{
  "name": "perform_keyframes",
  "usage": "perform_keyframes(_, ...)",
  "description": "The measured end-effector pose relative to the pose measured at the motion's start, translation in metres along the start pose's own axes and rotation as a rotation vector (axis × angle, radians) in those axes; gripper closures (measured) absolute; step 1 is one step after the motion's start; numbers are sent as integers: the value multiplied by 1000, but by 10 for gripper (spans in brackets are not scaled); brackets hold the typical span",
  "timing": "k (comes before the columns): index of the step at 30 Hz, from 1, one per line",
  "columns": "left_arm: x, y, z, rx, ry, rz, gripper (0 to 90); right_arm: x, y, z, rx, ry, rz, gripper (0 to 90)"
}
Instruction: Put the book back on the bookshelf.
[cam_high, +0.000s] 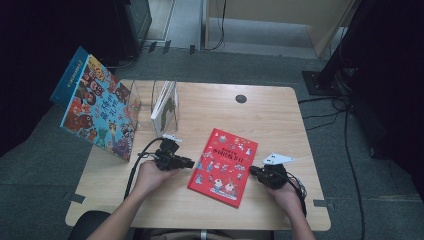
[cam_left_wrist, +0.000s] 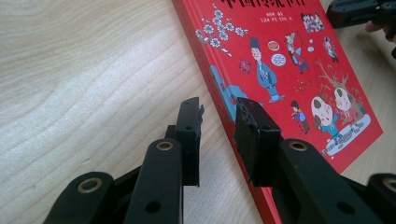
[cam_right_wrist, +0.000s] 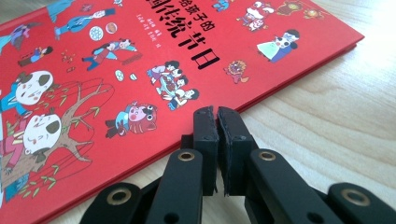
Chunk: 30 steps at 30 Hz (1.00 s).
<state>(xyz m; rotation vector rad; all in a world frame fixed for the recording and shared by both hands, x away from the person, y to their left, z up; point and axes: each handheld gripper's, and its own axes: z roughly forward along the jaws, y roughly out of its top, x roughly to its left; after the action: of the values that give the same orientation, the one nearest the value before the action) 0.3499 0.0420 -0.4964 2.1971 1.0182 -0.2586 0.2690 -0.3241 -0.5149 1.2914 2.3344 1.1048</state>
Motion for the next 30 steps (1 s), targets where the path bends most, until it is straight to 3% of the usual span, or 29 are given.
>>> perform_keyframes(13,3,-5,3,4,1,-32,707,-1,9,12,-11,9,-9,866)
perform_keyframes(21,4,-13,0,-26,1,-52,702,0,18,21,-6,26,-29,867)
perform_keyframes(30,3,-19,-1,-45,10,-78,751,0,31,32,7,29,-13,900)
